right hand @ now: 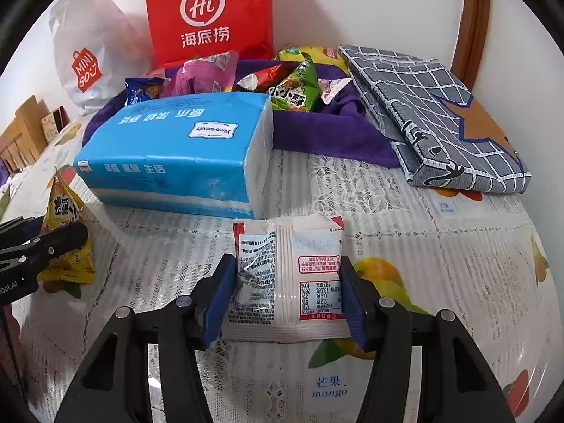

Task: Organize snacks
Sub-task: 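Grasp the yellow snack bag with the left tool, then lift both snacks and carry them toward the purple towel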

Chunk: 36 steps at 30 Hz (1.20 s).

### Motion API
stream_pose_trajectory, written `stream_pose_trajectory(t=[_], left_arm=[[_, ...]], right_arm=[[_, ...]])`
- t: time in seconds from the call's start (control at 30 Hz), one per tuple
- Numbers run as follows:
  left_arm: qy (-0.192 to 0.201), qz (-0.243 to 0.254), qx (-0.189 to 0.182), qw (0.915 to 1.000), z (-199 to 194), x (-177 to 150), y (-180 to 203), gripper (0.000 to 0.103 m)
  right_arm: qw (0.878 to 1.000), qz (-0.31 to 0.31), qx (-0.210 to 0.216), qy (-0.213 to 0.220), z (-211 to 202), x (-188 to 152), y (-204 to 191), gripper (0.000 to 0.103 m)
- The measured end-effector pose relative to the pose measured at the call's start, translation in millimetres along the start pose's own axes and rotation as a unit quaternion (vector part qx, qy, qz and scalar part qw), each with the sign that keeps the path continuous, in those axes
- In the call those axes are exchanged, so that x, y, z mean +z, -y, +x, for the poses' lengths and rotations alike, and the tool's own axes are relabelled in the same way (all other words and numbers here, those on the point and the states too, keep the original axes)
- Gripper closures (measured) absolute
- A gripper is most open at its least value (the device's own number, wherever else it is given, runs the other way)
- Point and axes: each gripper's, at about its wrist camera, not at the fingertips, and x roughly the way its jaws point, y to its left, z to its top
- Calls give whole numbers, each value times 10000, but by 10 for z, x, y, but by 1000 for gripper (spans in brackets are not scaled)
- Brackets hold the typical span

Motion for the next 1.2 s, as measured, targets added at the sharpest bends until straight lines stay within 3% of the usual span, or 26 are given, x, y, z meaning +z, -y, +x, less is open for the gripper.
stream_pose_trajectory(t=[0.77,0.93,1.2], left_arm=[[2,-87,-11,10000,9,2,-1,55],[-150,-231,-97,9996,-50,33,-37,59],[-54,-147,-154,9998,-370,130,66,59]], right_arm=[[9998,10,166,-102,52,41,43,38],[9998,31,201,-60,26,29,46,46],[9988,269,414,16,-214,96,60,48]])
